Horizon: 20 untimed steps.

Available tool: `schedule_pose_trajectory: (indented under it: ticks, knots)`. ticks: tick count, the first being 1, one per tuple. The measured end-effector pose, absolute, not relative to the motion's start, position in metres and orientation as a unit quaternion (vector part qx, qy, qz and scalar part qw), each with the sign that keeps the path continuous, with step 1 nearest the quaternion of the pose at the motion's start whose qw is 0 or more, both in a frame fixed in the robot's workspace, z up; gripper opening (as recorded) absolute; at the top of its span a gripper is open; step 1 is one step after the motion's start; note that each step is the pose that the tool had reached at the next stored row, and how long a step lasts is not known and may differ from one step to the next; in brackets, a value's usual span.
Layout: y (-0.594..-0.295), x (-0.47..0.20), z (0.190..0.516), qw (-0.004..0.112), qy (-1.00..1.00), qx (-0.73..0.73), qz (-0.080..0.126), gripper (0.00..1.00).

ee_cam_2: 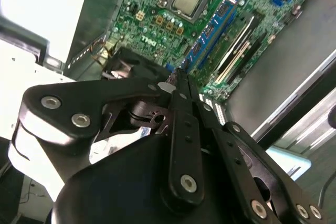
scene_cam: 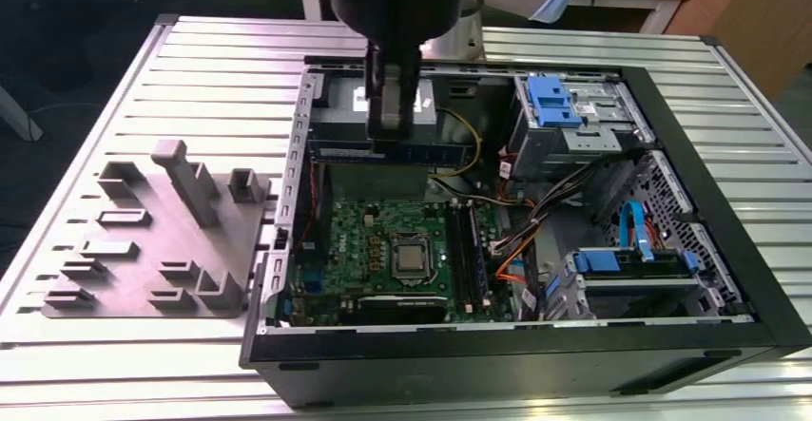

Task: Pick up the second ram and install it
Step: 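Pick up the second ram and move it above second insertion slot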

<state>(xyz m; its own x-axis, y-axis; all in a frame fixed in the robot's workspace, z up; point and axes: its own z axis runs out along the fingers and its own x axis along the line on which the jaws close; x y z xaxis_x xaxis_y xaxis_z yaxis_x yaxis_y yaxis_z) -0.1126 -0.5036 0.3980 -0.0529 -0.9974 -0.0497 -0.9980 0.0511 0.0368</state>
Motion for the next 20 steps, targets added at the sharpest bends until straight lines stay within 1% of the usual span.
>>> schedule_pose_trajectory:
  ticks: [20]
  knots:
    - [-0.502,-0.076,0.373,0.005,0.725,-0.688,0.031,0.08]
